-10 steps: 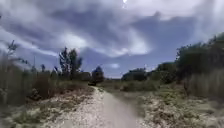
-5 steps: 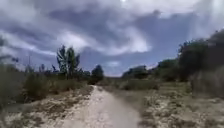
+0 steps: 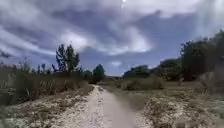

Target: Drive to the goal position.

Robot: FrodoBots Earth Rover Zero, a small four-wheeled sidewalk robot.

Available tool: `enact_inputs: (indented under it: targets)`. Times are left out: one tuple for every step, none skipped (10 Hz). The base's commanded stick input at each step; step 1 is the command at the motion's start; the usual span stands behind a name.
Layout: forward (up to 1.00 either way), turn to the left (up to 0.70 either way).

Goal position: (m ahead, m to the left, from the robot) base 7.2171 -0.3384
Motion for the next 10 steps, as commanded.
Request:
enact_inputs:
  targets:
    - [0.85,0.00]
    - [0.85,0.00]
    - [0.85,0.00]
    - [0.85,0.10]
    - [0.85,0.34]
    - [0.85,0.25]
    - [0.85,0.00]
    - [0.85,0.00]
    - [0.85,0.00]
    - [0.85,0.00]
